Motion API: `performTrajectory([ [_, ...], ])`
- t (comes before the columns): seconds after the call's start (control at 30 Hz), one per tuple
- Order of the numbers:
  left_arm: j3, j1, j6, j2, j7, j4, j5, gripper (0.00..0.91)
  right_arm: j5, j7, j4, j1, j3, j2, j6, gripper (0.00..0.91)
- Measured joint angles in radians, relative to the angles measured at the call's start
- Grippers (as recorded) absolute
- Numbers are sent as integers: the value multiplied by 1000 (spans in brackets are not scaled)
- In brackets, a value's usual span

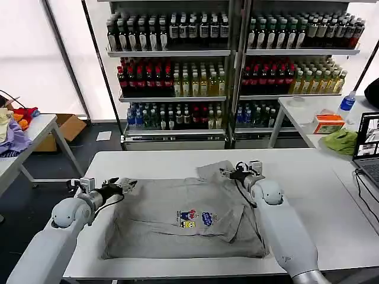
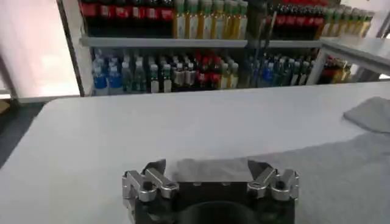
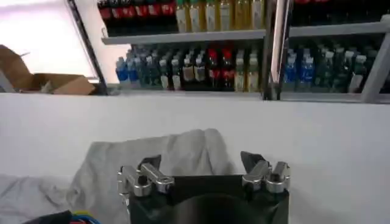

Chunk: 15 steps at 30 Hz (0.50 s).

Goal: Fold and organize the clothes.

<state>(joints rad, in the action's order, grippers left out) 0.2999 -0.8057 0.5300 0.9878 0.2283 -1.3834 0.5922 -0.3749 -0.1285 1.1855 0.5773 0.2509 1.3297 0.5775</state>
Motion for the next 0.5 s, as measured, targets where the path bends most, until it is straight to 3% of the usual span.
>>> performTrajectory([
  [0.03, -3, 1, 0, 4, 0, 5, -1, 373, -3, 1, -4, -1, -2, 0, 0, 0],
  [0.07, -5, 2, 0, 7, 1, 11, -2, 181, -7, 3, -6, -2, -5, 0, 0, 0],
  [0.13, -8, 10, -2, 14, 0, 24, -5, 40, -16, 7, -8, -2, -9, -1, 0, 0],
  [0.5, -19, 22, -5, 6, 4, 64, 9, 20, -73, 31, 2, 8, -17, -2, 3, 0],
])
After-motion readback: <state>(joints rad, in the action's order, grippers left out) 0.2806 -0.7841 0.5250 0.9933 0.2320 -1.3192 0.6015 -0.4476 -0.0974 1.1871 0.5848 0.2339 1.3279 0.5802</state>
